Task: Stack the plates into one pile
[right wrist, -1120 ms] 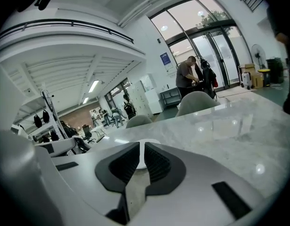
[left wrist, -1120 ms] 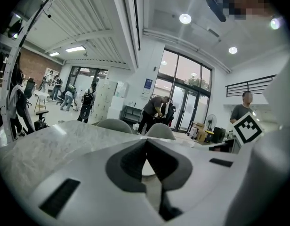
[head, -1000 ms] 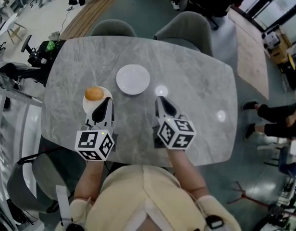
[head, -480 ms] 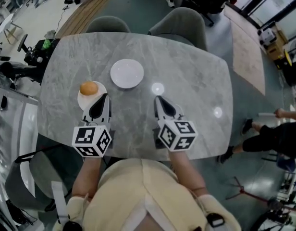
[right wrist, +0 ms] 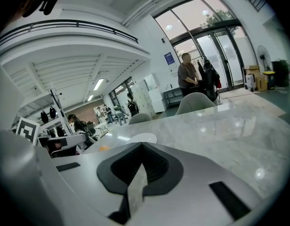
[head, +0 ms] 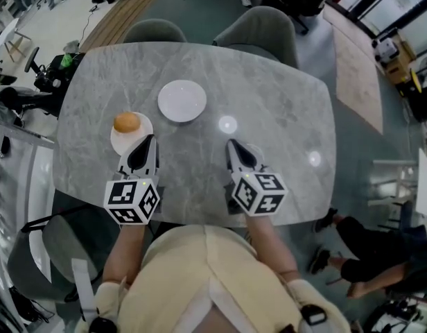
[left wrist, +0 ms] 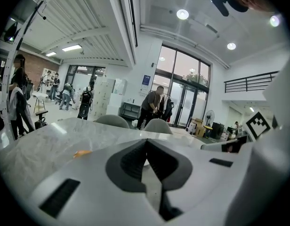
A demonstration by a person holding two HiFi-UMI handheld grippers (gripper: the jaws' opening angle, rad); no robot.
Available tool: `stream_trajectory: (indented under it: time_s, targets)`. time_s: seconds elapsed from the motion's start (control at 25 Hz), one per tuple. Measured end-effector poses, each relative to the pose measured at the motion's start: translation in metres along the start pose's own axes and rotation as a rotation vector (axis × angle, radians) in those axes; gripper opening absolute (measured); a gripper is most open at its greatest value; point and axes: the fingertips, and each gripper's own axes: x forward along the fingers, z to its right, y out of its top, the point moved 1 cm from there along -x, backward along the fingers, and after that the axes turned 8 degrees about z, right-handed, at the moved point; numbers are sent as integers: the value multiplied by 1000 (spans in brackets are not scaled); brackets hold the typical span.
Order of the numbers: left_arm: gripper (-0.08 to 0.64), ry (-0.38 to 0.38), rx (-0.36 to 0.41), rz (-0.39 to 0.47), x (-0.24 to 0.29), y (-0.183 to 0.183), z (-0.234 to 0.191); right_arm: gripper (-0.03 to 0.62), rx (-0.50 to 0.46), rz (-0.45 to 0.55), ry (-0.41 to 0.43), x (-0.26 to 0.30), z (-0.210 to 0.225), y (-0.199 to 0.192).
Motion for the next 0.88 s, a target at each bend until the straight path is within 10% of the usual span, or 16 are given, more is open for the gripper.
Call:
stream_trajectory:
  time_s: [0.88]
  targets:
    - [3, -6, -20, -17, 6, -10, 3, 3, -58, -29, -12, 0, 10, -7]
